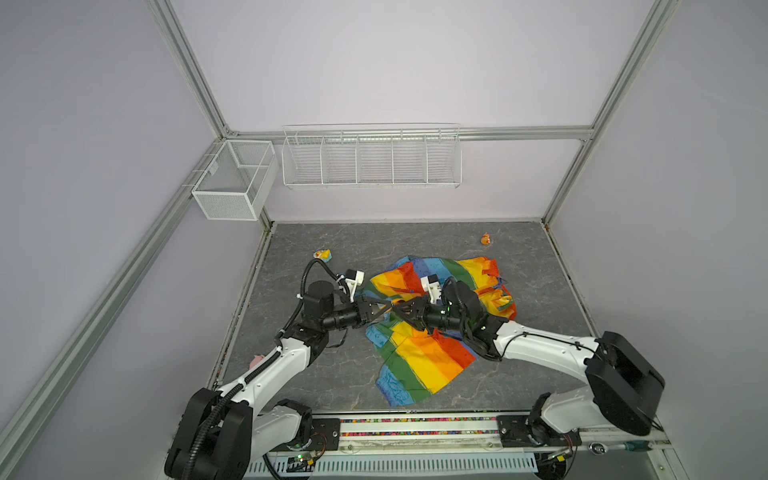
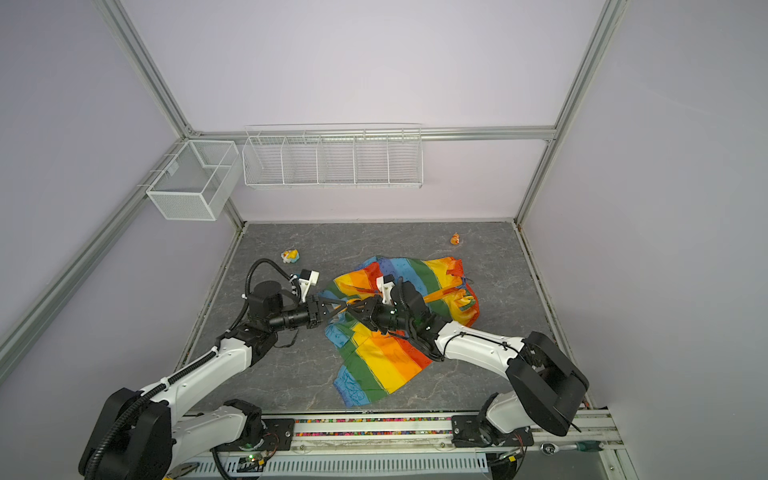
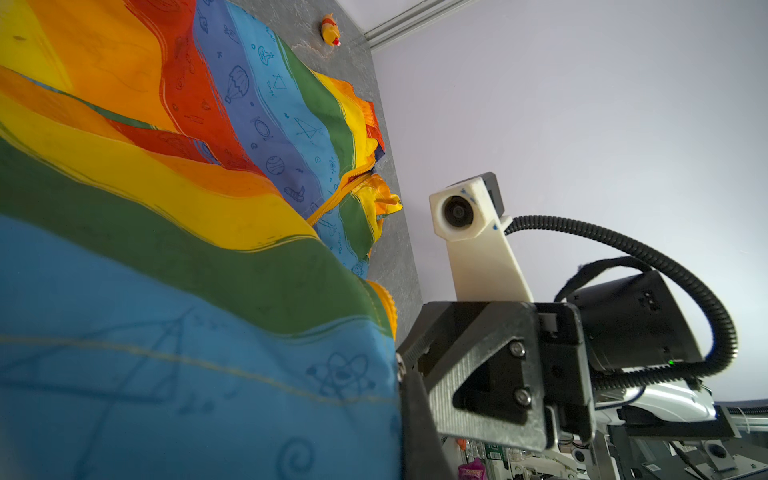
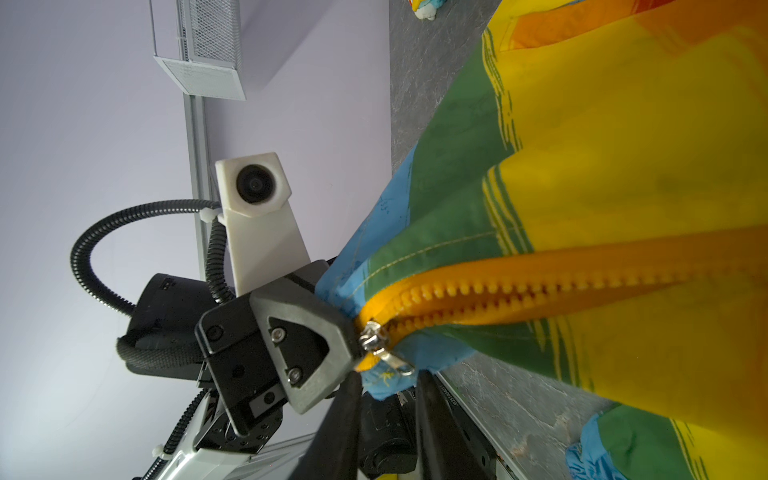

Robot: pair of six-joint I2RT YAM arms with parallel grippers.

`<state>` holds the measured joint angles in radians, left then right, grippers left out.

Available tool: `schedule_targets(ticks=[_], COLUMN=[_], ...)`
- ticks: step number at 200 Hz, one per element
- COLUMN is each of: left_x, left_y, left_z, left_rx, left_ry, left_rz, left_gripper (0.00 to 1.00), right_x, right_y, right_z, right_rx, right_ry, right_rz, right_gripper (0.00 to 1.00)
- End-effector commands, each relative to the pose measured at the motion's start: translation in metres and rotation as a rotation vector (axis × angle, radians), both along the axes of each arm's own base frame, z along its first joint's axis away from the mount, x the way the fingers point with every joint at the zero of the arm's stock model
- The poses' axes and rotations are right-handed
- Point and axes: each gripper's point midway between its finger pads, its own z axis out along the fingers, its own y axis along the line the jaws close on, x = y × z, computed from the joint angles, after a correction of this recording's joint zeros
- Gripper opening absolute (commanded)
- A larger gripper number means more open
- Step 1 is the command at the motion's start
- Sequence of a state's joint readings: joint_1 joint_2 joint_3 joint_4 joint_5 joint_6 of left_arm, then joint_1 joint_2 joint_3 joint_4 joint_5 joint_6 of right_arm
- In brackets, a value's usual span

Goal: Zip up the jacket

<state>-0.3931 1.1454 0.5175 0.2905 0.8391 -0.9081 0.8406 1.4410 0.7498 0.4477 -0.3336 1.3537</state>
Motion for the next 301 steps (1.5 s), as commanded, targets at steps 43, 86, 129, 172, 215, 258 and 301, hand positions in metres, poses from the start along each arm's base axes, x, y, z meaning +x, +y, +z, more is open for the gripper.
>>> schedule_targets(ticks=[43, 86, 129, 172, 215, 258, 301], left_x=[-0.003, -0.006, -0.004, -0.002, -0.002, -0.003, -0.005], left_y=[-0.002, -0.001, 0.001, 0.002, 0.001, 0.0, 0.0], left_z=[0.009, 0.009, 0.001, 0.006, 0.007, 0.009, 0.01], left_rx=[-0.009, 0.002, 0.008, 0.001, -0.003, -0.009, -0.014], left_ry=[-0.017, 0.047, 0.128, 0.147, 0.156, 0.151, 0.149], left_rz=[-0.028, -0.064, -0.06, -0.067, -0.071, -0.077, -0.083], left_gripper=[0.0, 0.0, 0.0, 0.0, 0.0, 0.0, 0.0], right_x=[0.001, 0.005, -0.001, -0.002, -0.008, -0.006, -0.003], right_y=[-0.024, -0.042, -0.019, -0.005, 0.012, 0.019, 0.022], right_z=[-0.009, -0.012, -0.015, -0.01, -0.005, -0.008, -0.009], right_rx=[-0.307, -0.557, -0.56, -0.568, -0.523, -0.51, -0.5], right_ry=[-0.18, -0.403, -0.493, -0.542, -0.549, -0.536, -0.532], right_rz=[0.031, 0.146, 0.314, 0.378, 0.42, 0.426, 0.417], right_gripper=[0.33, 0.41, 0.44, 0.43, 0.41, 0.38, 0.34])
